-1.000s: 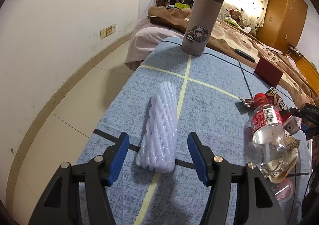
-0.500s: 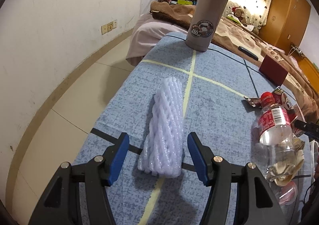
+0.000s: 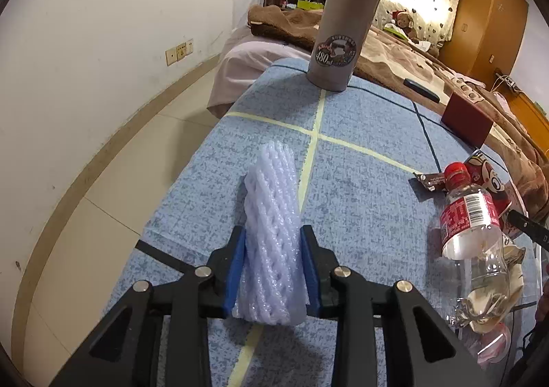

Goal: Collect trash
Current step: 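Grasp the white foam sleeve with the left tool while the right tool grasps the pink milk carton, then carry the foam sleeve and pink carton over the white wastebasket with both tools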

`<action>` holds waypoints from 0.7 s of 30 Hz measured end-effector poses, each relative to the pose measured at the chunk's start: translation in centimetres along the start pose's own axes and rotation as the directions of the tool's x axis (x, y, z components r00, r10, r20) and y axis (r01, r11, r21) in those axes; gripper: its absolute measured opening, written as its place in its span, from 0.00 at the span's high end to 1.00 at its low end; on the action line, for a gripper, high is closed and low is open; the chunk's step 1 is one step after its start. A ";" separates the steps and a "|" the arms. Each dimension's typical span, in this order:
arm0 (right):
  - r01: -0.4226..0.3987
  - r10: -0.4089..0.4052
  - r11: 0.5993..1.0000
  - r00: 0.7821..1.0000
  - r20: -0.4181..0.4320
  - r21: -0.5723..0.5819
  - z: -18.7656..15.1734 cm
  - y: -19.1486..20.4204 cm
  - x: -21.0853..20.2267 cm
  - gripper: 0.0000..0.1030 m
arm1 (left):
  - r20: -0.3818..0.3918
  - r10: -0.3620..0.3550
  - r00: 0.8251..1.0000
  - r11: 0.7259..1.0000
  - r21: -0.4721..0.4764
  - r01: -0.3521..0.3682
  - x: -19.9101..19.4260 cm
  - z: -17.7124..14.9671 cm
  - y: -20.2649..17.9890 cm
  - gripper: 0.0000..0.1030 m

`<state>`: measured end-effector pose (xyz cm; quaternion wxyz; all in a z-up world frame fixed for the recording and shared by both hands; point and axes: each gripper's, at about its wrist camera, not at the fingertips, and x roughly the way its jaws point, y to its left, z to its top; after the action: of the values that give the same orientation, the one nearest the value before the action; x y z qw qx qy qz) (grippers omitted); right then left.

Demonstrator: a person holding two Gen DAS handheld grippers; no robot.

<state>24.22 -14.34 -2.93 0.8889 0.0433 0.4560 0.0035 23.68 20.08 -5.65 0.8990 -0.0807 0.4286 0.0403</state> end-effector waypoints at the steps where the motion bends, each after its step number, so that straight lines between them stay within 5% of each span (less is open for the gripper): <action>1: -0.004 0.004 1.000 1.000 0.002 0.003 0.0 -0.1 0.0 0.63 | 0.002 -0.001 1.000 1.000 -0.001 0.001 -0.1 0.0 0.0 0.70; 21: -0.043 0.042 0.999 0.998 0.049 0.013 -1.6 -1.4 -2.6 0.63 | 0.047 -0.094 0.994 0.995 0.030 0.093 -4.3 -0.8 -4.1 0.71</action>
<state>21.38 -15.72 -1.82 0.8991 0.0593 0.4333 0.0180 20.93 15.91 -2.30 0.9111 -0.0872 0.4029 -0.0058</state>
